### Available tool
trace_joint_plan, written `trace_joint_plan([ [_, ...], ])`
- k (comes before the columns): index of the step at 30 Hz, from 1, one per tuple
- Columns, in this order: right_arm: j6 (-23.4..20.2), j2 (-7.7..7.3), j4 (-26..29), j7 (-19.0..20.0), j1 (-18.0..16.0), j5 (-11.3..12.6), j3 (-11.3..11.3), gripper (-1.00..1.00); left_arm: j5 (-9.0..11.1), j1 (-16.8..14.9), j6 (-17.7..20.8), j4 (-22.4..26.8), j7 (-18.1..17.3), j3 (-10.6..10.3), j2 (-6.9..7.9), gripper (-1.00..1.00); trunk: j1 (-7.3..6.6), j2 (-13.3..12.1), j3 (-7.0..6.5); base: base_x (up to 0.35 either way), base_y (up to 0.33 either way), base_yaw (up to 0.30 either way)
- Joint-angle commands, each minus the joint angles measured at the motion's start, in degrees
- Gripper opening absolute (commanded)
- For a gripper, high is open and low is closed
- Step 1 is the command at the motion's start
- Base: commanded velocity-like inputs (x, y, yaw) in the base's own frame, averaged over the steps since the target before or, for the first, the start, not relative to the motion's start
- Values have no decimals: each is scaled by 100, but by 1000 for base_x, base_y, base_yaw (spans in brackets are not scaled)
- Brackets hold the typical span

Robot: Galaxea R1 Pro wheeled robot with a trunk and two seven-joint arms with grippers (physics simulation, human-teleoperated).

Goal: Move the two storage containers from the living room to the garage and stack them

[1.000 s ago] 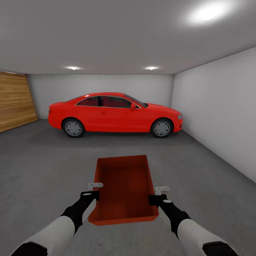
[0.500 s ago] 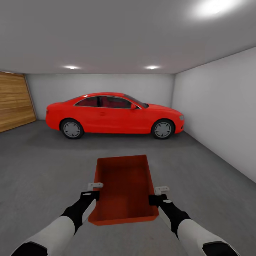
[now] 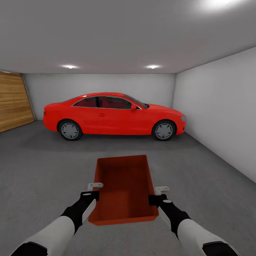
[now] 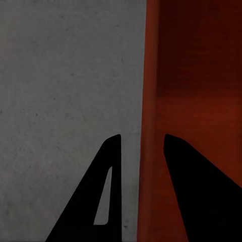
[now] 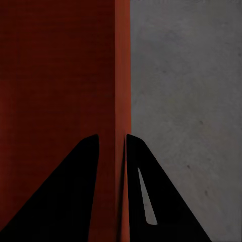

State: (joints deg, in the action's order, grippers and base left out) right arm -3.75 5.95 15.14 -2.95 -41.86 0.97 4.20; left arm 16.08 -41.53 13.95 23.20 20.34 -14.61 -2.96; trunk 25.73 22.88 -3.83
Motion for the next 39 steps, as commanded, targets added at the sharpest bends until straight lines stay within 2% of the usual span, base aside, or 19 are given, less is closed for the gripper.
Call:
trace_joint_plan([
  [1,-38,-8,-3,-78,2,96,46,-100,-44,-4,-397,27,84,-42,12,-100,5,4,3,322,0,0],
  [39,-29,-14,-2,-74,0,96,55,-100,-44,-4,-400,28,84,-42,6,-100,5,4,3,322,0,0],
])
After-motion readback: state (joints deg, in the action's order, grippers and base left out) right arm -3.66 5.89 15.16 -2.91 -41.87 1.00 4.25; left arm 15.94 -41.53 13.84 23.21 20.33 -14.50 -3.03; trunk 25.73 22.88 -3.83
